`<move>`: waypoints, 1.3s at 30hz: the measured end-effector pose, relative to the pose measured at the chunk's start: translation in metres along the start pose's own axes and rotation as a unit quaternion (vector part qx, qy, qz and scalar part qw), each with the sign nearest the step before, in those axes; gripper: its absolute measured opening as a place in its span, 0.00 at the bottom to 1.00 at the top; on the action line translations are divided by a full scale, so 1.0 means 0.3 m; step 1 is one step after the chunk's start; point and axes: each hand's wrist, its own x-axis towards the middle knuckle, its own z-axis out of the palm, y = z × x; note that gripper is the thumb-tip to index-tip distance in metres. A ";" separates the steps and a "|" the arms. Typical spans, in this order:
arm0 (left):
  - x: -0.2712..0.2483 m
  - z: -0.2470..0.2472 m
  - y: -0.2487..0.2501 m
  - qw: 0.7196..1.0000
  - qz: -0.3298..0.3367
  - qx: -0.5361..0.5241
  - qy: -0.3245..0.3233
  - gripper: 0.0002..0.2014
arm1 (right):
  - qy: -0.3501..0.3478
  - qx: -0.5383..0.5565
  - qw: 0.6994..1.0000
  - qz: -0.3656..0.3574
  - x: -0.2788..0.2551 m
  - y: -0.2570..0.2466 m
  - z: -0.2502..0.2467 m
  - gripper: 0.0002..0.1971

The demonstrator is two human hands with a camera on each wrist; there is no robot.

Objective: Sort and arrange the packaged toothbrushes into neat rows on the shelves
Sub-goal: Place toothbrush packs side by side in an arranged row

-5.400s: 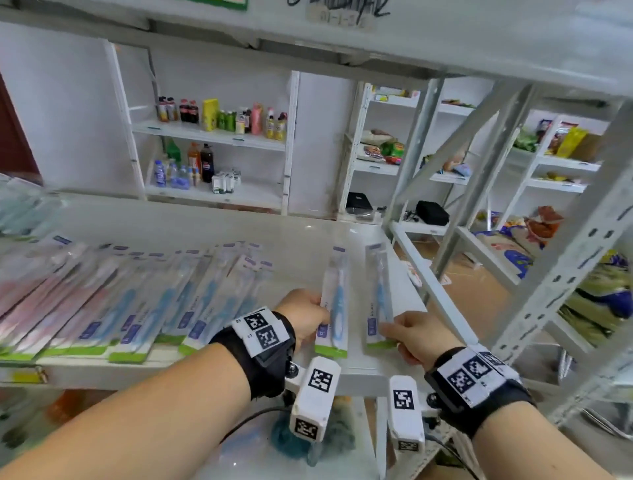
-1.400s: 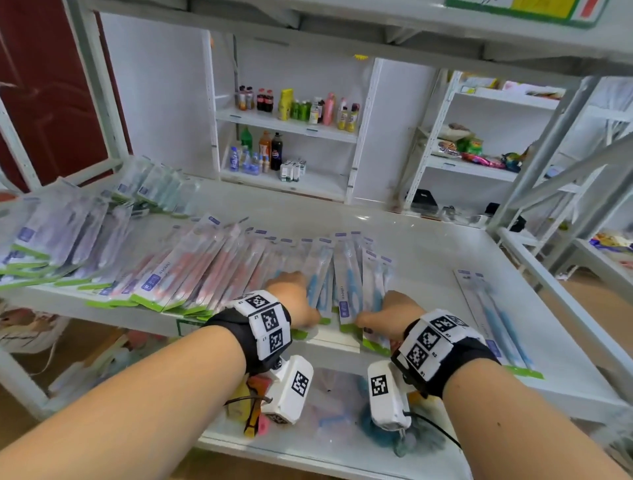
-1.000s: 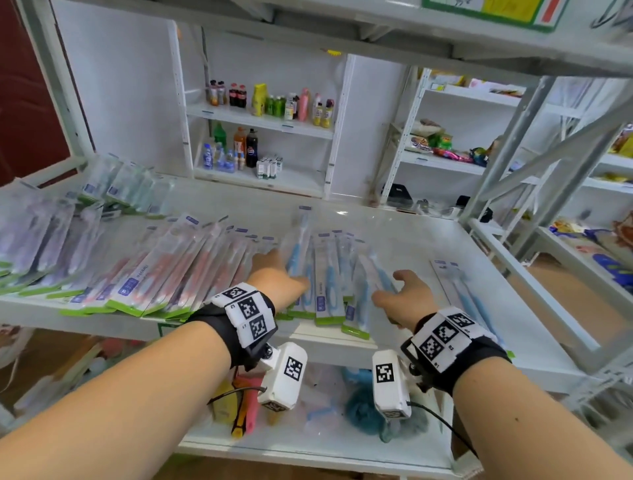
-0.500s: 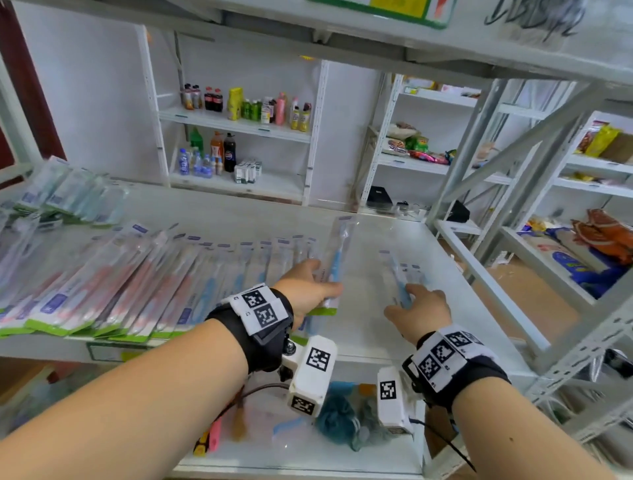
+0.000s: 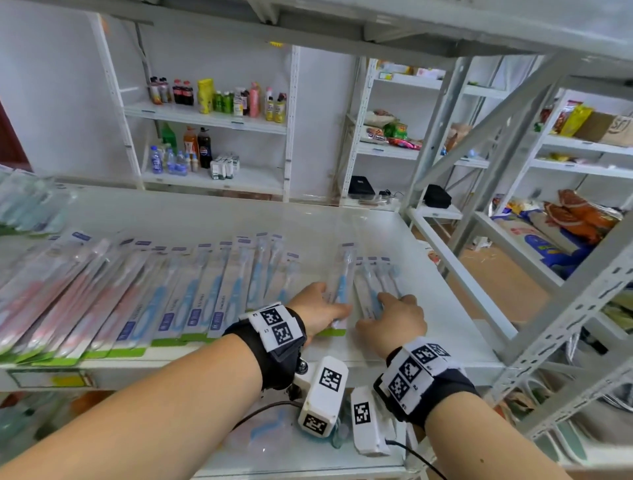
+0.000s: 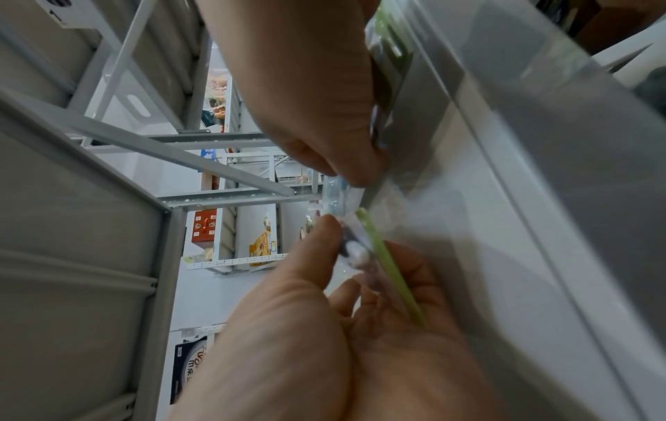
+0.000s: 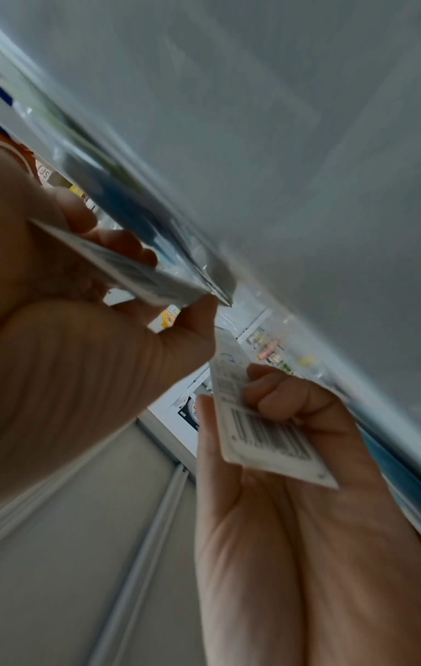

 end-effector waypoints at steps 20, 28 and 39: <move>0.005 0.056 0.049 0.977 0.052 0.178 -0.100 0.13 | -0.070 0.221 0.971 -0.051 0.015 0.189 -0.129 0.26; -0.006 0.083 0.063 0.937 0.043 0.338 -0.073 0.13 | -0.124 0.247 0.958 -0.071 0.006 0.231 -0.099 0.33; 0.018 0.142 0.028 0.853 0.122 0.482 -0.157 0.54 | -0.146 0.230 0.955 -0.120 -0.011 0.241 -0.110 0.36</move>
